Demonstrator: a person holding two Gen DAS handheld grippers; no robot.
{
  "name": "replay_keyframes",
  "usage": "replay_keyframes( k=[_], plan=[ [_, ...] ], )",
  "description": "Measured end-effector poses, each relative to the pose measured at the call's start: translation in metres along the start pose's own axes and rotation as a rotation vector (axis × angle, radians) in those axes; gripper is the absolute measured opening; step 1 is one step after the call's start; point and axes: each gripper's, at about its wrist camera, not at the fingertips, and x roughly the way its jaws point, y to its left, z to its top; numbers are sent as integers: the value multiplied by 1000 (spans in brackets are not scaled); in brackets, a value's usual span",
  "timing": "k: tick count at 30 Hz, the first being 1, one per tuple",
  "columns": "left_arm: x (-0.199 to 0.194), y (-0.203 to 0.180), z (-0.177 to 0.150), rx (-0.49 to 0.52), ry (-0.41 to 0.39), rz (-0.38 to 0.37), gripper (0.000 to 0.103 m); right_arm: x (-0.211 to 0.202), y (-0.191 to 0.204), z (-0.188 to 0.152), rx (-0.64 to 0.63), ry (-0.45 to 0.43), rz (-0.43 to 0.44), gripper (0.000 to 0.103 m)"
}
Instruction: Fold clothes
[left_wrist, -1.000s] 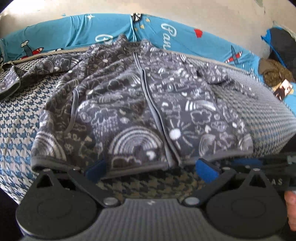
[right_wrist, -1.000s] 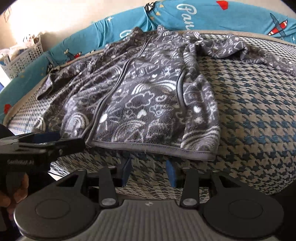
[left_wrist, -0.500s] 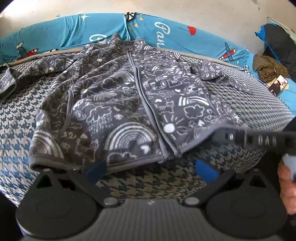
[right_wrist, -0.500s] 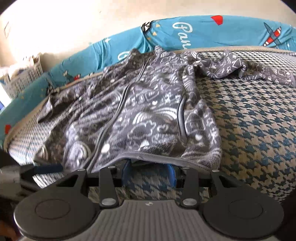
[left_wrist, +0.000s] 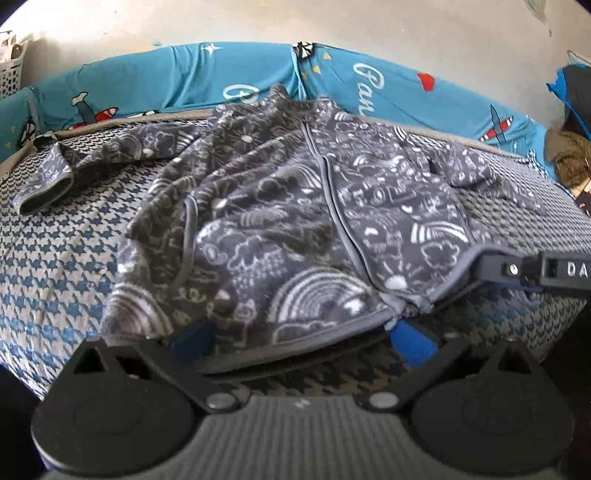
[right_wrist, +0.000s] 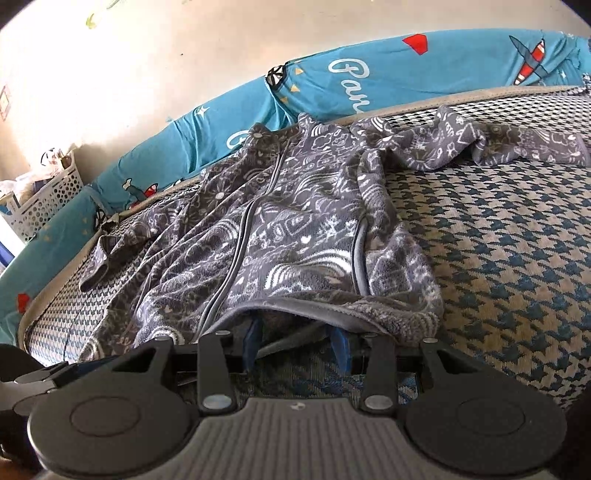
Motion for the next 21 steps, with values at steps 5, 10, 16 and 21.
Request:
replay_keyframes(
  k=[5,10,16,21],
  plan=[
    [6,3,11,-14,-11,3,103,-5,9,-9,-88,55,-21,39],
    [10,6,22,-31,-24,0,103,-10,28,-19,-232,65,38,38],
    [17,10,34,-32,-26,-9,103,-4,49,-29,-379,66,52,39],
    [25,15,42,-49,-23,-15,103,7,70,-38,-577,76,60,39]
  ],
)
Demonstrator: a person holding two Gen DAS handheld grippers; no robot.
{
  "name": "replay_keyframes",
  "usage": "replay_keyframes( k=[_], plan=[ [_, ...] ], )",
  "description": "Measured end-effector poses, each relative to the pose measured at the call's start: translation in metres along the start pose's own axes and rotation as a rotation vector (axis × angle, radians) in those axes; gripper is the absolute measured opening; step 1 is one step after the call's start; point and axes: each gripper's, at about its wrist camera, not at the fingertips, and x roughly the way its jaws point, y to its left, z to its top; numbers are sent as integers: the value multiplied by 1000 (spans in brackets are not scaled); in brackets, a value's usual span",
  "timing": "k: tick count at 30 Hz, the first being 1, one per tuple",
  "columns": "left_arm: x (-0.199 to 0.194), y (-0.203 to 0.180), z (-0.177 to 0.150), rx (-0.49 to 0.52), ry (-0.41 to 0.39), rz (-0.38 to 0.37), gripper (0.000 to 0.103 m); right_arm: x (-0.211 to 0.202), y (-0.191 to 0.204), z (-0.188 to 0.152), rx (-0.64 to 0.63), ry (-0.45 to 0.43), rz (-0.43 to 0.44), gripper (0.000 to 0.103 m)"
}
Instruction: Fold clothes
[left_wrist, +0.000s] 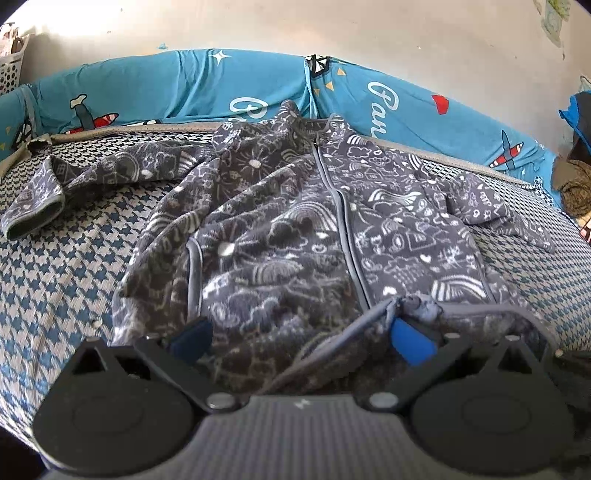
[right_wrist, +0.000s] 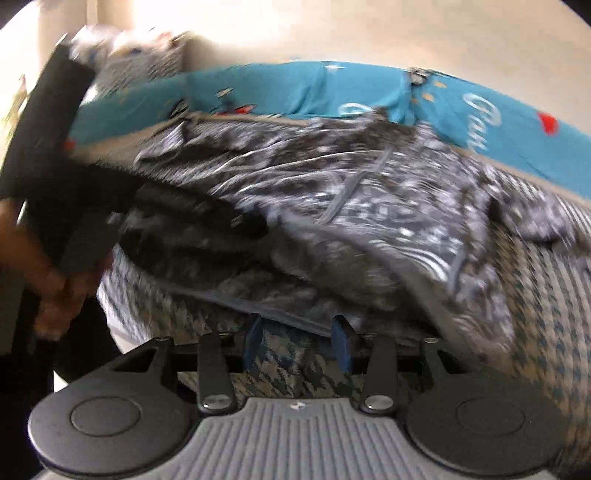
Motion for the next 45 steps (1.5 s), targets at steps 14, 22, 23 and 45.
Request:
replay_keyframes(
  k=[14,22,23,45],
  plan=[
    [10,9,13,-44,5,-17,103,36,25,-5,-355,11,-68,40],
    [13,9,16,-61,2,-23,103,42,27,-1,-373,-28,-64,13],
    [13,9,15,-62,2,-25,103,41,28,-1,-375,-30,-72,6],
    [-36,24,7,-128,-106,-121,103,5,36,-13,-335,44,112,4]
  ],
)
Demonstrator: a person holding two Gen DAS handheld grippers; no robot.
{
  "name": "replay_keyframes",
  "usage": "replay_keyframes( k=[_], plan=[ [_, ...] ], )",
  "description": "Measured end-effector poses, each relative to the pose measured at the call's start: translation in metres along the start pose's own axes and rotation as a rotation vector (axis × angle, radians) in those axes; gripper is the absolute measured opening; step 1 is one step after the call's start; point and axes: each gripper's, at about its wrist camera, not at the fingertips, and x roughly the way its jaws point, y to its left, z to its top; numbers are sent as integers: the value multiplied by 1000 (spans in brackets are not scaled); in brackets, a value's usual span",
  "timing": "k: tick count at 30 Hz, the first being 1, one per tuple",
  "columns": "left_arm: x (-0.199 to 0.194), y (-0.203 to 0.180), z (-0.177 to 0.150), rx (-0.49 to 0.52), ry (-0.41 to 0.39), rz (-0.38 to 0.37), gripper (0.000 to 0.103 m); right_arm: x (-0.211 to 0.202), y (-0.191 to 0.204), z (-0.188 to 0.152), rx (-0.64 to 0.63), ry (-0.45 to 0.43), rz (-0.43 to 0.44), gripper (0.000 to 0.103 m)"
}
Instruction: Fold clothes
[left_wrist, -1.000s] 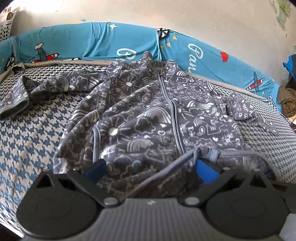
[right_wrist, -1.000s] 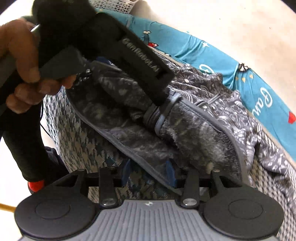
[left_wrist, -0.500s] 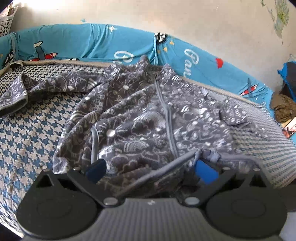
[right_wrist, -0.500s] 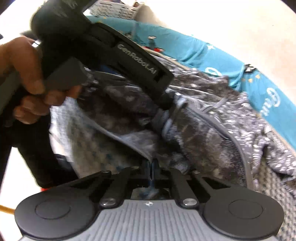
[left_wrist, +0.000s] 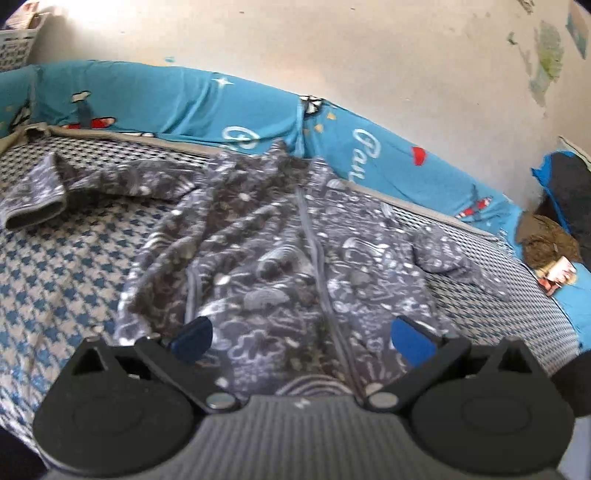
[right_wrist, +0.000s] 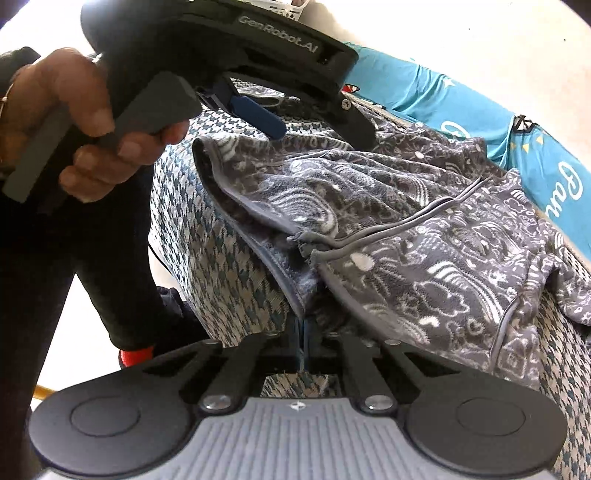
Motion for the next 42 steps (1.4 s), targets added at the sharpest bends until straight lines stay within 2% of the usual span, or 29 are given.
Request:
replay_keyframes(
  k=[4,5,7,13,22,26,30,31,32,34,37,42],
  plan=[
    [-3,9,2,-35,-16,33,103,-6,2,0,-3,-36,-59,5],
    [-4,13,2,-46,-19,36,103,-8,3,0,-8,-47,-73,13],
    [-5,15,3,-57,-25,44,103,-12,7,1,-27,-69,-80,20],
    [-9,18,3,-59,-29,59,103,-12,12,7,-9,-102,-27,22],
    [-12,32,5,-123,-31,73,103,20,35,21,-158,-103,-55,24],
    [-13,34,4,-122,-29,79,103,35,44,23,-231,-90,-64,26],
    [-13,36,4,-123,-30,92,103,45,48,23,-261,-76,-76,23],
    [-13,35,4,-123,-32,97,103,47,49,24,-261,-72,-83,20],
    [-13,35,4,-122,-34,103,103,49,50,24,-258,-69,-89,10],
    [-13,34,3,-112,-37,119,103,49,47,26,-203,-66,-71,7],
    [-11,32,2,-94,-36,137,103,45,41,28,-118,-59,30,5],
    [-6,26,0,-51,-31,161,103,38,37,26,-79,-75,56,10]
  ],
)
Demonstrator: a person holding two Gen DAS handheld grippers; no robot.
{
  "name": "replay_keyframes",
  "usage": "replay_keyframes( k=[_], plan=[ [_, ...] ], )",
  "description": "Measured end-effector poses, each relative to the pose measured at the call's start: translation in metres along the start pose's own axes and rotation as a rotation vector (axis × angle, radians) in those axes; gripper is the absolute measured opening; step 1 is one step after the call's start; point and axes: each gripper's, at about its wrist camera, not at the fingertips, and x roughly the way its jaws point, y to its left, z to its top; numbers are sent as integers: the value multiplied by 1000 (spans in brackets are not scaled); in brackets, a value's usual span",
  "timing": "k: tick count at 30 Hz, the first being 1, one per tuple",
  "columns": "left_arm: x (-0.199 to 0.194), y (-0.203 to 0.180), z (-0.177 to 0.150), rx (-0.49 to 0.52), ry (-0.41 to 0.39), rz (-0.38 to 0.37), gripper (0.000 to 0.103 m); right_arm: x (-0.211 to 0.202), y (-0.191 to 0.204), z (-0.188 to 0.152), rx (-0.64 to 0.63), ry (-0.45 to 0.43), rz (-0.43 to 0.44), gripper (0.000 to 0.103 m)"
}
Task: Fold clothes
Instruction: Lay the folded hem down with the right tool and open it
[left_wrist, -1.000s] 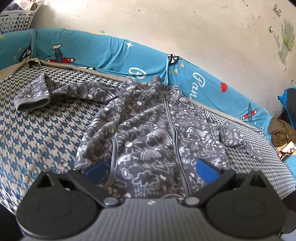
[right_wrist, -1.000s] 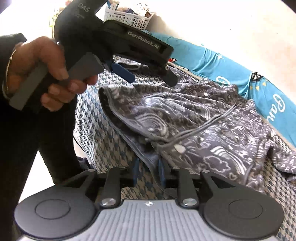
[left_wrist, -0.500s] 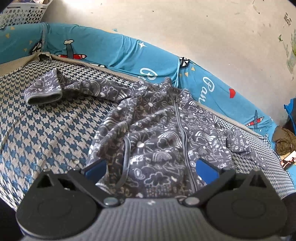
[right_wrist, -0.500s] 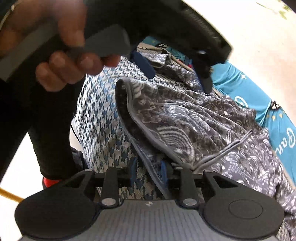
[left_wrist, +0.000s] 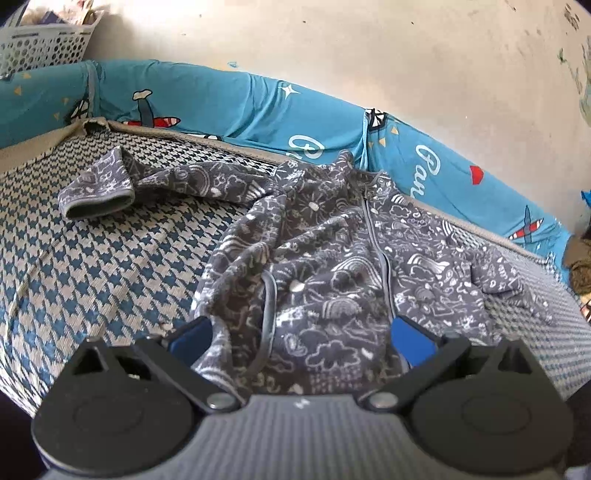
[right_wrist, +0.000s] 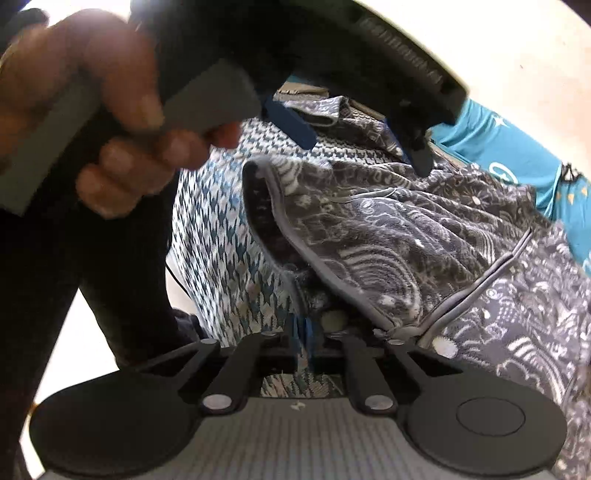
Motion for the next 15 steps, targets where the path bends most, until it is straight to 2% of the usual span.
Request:
replay_keyframes(
  k=[4,10,15],
  plan=[
    [2,-4,-2,24,-3,13,103,-23,-15,0,120,-21,7,15],
    [6,-4,-1,1,-2,20,103,-62,-38,-11,278,-80,-87,20],
    [12,-14,-3,25,7,3,103,-87,-58,-21,389,-129,-160,24]
  ],
)
